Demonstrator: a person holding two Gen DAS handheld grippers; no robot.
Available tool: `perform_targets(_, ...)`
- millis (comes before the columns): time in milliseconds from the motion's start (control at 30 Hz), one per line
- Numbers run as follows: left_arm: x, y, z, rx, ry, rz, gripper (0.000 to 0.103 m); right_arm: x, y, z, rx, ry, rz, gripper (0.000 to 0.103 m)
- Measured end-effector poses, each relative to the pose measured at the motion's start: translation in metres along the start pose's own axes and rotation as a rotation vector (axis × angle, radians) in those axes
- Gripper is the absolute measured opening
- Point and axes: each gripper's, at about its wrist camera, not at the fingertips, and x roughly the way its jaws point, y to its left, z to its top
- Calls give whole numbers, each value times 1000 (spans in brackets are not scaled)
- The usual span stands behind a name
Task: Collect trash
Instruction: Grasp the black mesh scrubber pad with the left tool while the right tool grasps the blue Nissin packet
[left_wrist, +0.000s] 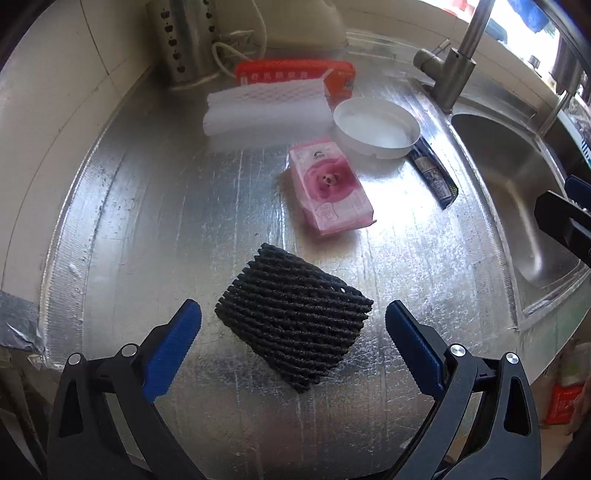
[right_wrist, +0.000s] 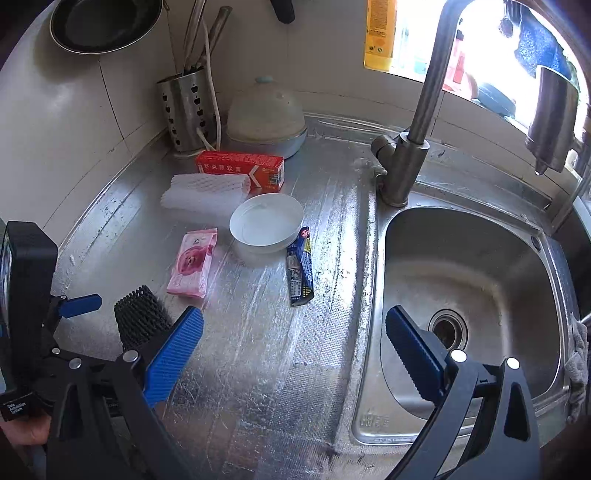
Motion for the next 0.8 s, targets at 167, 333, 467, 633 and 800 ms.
perform_targets(167, 11, -4, 3, 5, 21, 1, 97, 6, -5, 4, 5, 3, 1, 98)
perform_targets(333, 20, 0, 4, -15, 40, -8, 97, 10, -6, 6, 5, 8, 5, 98)
perform_targets(467, 23, 1, 4, -17, 47, -9, 96, 20, -6, 8, 3, 23, 10, 98)
perform_targets(633, 28, 7, 3, -30, 49, -11, 93, 47, -4, 16, -14, 54, 20, 98)
perform_targets(800, 32, 14, 3, -37, 48, -7, 87, 87, -3, 27, -34, 96, 34, 98)
